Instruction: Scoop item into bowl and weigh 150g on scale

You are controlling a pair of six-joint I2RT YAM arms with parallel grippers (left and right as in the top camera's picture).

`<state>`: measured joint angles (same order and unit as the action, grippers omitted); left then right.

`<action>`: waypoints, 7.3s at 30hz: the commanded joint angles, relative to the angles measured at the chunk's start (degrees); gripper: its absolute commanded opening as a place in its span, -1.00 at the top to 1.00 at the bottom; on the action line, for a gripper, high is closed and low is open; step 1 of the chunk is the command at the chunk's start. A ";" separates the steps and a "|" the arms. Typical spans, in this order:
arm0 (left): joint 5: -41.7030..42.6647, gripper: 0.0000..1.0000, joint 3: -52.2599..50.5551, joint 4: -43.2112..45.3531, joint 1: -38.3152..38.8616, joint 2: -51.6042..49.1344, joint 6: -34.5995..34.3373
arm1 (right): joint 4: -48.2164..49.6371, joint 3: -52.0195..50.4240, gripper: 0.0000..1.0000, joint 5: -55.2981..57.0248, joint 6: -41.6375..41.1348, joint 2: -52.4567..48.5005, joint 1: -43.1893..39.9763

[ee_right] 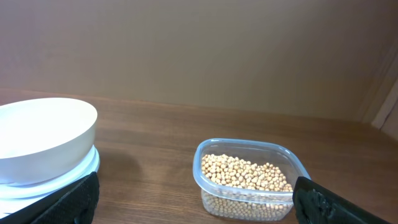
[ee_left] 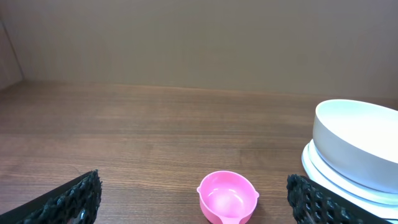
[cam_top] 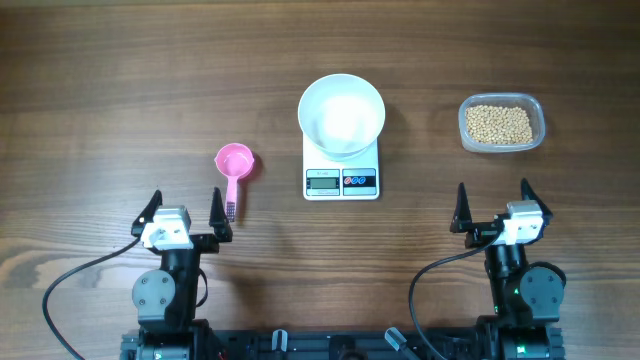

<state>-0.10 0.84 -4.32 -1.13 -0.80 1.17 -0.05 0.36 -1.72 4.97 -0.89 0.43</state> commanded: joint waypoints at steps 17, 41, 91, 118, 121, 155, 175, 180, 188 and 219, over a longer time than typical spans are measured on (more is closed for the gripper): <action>0.68 -1.00 -0.50 0.02 0.15 0.42 -0.57 | 0.17 -0.07 -1.00 -0.31 -0.04 0.46 -0.35; 5.35 -1.00 -0.52 0.46 0.15 0.42 -0.61 | 0.17 -0.07 -0.99 -0.31 -0.02 0.46 -0.35; 16.02 -0.99 71.04 -55.28 3.32 -59.30 -21.24 | 0.15 -0.07 -0.99 -0.31 -0.04 0.46 -0.35; 15.28 -1.00 56.46 -51.30 3.10 -86.60 -19.43 | 0.15 -0.07 -0.99 -0.31 -0.02 0.46 -0.35; 14.97 -0.98 55.17 -48.50 1.38 -87.17 -19.41 | 0.17 -0.07 -1.00 -0.31 -0.04 0.46 -0.35; 24.98 -0.35 55.12 -40.72 -5.53 -100.02 -2.84 | 0.17 -0.07 -1.00 -0.31 -0.02 0.35 -0.35; 25.18 0.19 55.15 -38.86 -5.55 -101.68 -1.40 | 0.15 -0.07 -1.00 -0.28 -0.02 0.35 -0.35; 25.18 0.27 55.15 -38.69 -5.55 -101.68 -1.40 | 0.17 -0.07 -0.99 -0.31 -0.04 0.35 -0.35; 25.16 -0.11 55.15 -38.03 -5.55 -101.68 -1.36 | 0.17 -0.07 -0.99 -0.31 -0.04 0.35 -0.35; 28.83 0.65 55.15 -38.77 -5.55 -101.66 3.08 | 0.17 -0.07 -0.99 -0.31 -0.04 0.35 -0.35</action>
<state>27.57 56.40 -43.05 -6.39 -102.13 2.98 -0.05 0.36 -1.72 4.97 -0.89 0.43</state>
